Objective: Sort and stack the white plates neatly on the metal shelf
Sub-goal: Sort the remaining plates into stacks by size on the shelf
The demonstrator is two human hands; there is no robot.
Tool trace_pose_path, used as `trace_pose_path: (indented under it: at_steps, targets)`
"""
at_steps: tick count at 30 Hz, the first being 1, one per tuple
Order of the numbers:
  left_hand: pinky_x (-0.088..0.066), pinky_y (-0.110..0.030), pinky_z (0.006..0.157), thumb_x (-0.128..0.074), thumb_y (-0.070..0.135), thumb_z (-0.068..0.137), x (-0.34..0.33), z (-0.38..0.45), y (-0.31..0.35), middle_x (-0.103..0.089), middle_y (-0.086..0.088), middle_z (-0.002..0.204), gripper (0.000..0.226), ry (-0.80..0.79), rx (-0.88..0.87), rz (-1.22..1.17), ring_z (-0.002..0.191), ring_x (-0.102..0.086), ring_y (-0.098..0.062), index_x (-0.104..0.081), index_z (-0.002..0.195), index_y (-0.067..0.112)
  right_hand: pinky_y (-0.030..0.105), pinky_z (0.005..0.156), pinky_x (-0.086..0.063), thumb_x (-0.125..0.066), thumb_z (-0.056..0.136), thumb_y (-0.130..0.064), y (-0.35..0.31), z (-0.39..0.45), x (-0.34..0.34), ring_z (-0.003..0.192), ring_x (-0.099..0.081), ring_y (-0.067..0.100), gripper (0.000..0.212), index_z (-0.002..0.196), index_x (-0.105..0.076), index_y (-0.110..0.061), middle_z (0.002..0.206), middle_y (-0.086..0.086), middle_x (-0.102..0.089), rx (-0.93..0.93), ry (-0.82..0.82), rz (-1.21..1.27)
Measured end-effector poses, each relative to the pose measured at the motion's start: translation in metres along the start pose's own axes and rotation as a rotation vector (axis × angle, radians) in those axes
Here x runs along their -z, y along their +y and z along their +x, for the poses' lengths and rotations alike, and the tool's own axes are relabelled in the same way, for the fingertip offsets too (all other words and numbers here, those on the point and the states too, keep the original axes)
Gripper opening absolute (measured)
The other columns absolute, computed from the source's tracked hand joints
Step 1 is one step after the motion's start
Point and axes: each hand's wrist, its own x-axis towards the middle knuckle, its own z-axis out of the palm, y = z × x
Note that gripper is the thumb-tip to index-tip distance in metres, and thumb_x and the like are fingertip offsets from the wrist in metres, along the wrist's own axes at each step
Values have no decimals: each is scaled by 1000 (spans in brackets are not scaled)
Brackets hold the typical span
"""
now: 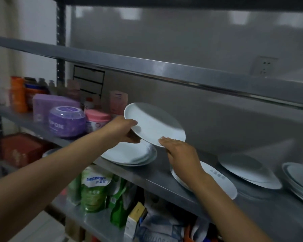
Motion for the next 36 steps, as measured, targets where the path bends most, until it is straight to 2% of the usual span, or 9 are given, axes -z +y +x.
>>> trace_pose_path:
  at_steps: [4, 6, 11, 14, 20, 26, 31, 33, 36]
  targets:
    - [-47, -40, 93, -43, 38, 97, 29, 20, -17, -63, -16, 110, 38, 221, -100, 629, 100, -60, -32, -56, 112, 6, 38, 73, -55, -52, 85, -8, -13, 8, -9, 98, -67, 27, 38, 117, -65, -26, 111, -3, -71, -61, -257, -17]
    - [-41, -39, 92, -36, 35, 99, 42, 24, -24, -57, -20, 123, 40, 265, -209, 872, 112, -53, -36, -52, 119, 4, 36, 70, -53, -48, 84, -9, -16, 13, -18, 94, -65, 28, 34, 111, -63, -25, 104, -2, -72, -52, -358, -80]
    - [-38, -40, 94, -40, 11, 96, 56, 25, -33, -54, -21, 120, 21, 230, -432, 1074, 112, -48, -35, -52, 106, -1, 34, 50, -29, -48, 76, 0, -29, 21, -27, 70, -52, 30, 21, 85, -54, -17, 76, 4, -61, 24, -596, -214]
    - [-31, -43, 109, -37, 13, 97, 54, 26, -37, -47, -19, 137, 30, 152, -446, 1140, 132, -38, -35, -50, 121, -1, 30, 45, -15, -46, 73, 3, -33, 21, -29, 67, -43, 29, 21, 77, -42, -18, 66, 2, -44, 74, -666, -255]
    - [-31, -44, 108, -33, 23, 100, 39, 26, -44, -44, -14, 141, 37, 25, -492, 1314, 134, -34, -30, -46, 128, 4, 29, 45, -19, -46, 75, 2, -32, 21, -34, 70, -42, 28, 22, 76, -41, -19, 72, 4, -46, 32, -704, -175]
    - [-20, -43, 116, -31, 19, 101, 16, 29, -47, -30, -10, 153, 43, -87, -568, 1384, 145, -18, -26, -36, 141, 5, 34, 70, -45, -47, 79, 0, -29, 15, -45, 92, -59, 34, 44, 117, -59, -18, 104, 11, -66, -61, -729, -4]
    - [-16, -40, 116, -32, 17, 100, -6, 28, -51, -26, -8, 155, 46, -92, -618, 1453, 146, -14, -23, -30, 145, 6, 30, 68, -40, -48, 77, 0, -20, 13, -30, 99, -59, 32, 46, 119, -57, -15, 111, 7, -64, -102, -633, 35]
    - [-13, -39, 116, -30, 19, 101, -14, 28, -53, -23, -8, 157, 48, -102, -633, 1465, 146, -12, -23, -26, 147, 7, 35, 81, -45, -47, 77, 2, -12, 9, -20, 110, -56, 31, 50, 124, -54, -13, 122, 7, -62, -96, -569, 13]
    - [-11, -38, 117, -28, 22, 102, -31, 29, -59, -18, -7, 158, 50, -128, -648, 1499, 147, -10, -22, -21, 149, 7, 38, 106, -35, -43, 79, 6, 9, -2, -3, 131, -44, 26, 65, 142, -39, -12, 144, 9, -48, -113, -506, -50]
